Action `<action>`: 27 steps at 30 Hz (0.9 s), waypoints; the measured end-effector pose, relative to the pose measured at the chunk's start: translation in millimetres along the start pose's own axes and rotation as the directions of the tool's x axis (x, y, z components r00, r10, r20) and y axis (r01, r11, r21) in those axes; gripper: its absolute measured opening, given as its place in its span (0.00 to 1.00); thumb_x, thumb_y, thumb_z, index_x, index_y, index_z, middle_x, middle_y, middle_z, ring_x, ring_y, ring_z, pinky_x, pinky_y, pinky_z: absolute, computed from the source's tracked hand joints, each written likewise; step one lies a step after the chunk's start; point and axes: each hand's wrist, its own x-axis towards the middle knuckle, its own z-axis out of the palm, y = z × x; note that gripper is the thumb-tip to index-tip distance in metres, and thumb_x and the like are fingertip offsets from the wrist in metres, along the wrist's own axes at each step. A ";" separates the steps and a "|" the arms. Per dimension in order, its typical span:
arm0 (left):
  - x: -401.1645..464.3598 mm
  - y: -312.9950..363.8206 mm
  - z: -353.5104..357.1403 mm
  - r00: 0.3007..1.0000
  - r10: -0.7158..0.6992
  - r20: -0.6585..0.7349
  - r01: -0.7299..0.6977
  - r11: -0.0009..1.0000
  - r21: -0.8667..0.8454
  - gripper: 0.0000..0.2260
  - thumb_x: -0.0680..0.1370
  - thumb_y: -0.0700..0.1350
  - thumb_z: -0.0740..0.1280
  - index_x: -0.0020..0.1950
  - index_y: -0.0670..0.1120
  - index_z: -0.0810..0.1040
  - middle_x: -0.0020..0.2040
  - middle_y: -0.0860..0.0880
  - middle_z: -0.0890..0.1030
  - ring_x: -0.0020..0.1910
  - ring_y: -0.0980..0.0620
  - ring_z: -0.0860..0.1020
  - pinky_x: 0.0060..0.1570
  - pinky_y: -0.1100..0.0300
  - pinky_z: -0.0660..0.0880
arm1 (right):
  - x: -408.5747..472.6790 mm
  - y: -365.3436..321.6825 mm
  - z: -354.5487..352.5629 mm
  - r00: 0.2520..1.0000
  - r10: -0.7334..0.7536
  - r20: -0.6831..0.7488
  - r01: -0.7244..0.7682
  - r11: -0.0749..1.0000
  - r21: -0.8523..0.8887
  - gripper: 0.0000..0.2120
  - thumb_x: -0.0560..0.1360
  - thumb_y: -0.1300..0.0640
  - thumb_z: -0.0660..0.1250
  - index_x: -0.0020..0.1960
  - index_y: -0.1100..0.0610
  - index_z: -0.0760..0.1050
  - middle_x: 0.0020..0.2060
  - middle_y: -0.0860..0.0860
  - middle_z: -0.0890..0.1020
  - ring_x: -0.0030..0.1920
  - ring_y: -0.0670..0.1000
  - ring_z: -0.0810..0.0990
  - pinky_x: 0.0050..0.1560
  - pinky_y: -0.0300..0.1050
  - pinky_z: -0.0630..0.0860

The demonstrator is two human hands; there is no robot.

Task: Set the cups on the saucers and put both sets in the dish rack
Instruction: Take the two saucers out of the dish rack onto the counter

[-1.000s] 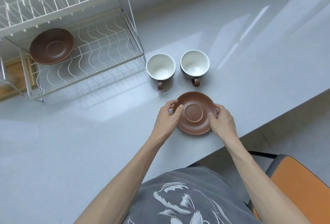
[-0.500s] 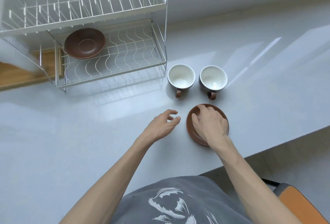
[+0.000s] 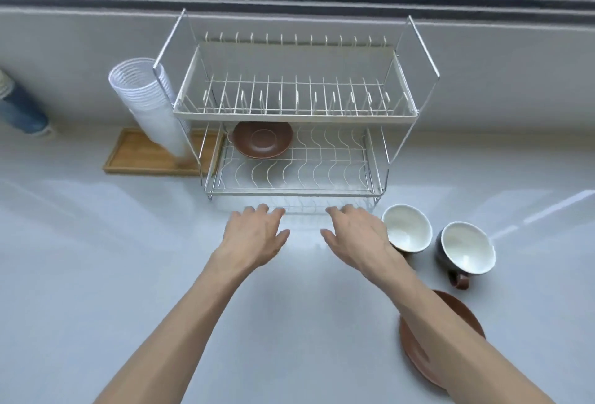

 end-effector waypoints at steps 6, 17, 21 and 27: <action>29.0 -40.8 -18.7 0.934 -0.157 -0.321 0.125 0.985 -0.116 0.23 0.81 0.56 0.58 0.75 0.52 0.66 0.71 0.48 0.73 0.71 0.45 0.70 0.65 0.48 0.68 | 55.5 -25.0 -27.4 0.978 -0.062 -0.197 0.071 0.997 0.038 0.22 0.81 0.46 0.58 0.72 0.51 0.66 0.70 0.54 0.71 0.67 0.58 0.72 0.58 0.53 0.72; 108.9 -74.6 -30.2 0.823 -0.341 -0.454 0.165 0.909 -0.382 0.17 0.79 0.52 0.64 0.63 0.43 0.76 0.57 0.43 0.81 0.59 0.41 0.78 0.55 0.48 0.75 | 151.1 -52.1 -30.8 0.927 -0.061 -0.371 0.115 0.986 0.124 0.21 0.78 0.48 0.65 0.69 0.55 0.73 0.64 0.57 0.79 0.63 0.58 0.79 0.52 0.52 0.78; 135.6 -81.2 -23.5 0.817 -0.452 -0.358 0.173 0.784 -0.596 0.25 0.80 0.51 0.63 0.75 0.43 0.68 0.67 0.40 0.77 0.65 0.38 0.75 0.63 0.48 0.71 | 179.5 -55.4 -18.2 0.943 -0.034 -0.331 0.095 0.981 0.169 0.22 0.80 0.47 0.63 0.70 0.56 0.71 0.65 0.56 0.76 0.64 0.59 0.76 0.56 0.52 0.76; 163.1 -87.9 -12.8 0.829 -0.534 -0.165 0.188 0.544 -0.818 0.27 0.80 0.52 0.64 0.77 0.45 0.65 0.73 0.41 0.73 0.71 0.40 0.71 0.67 0.51 0.68 | 208.7 -57.5 -6.1 0.977 0.082 -0.197 -0.010 0.939 0.343 0.22 0.81 0.48 0.59 0.71 0.58 0.67 0.65 0.60 0.74 0.64 0.64 0.73 0.62 0.58 0.71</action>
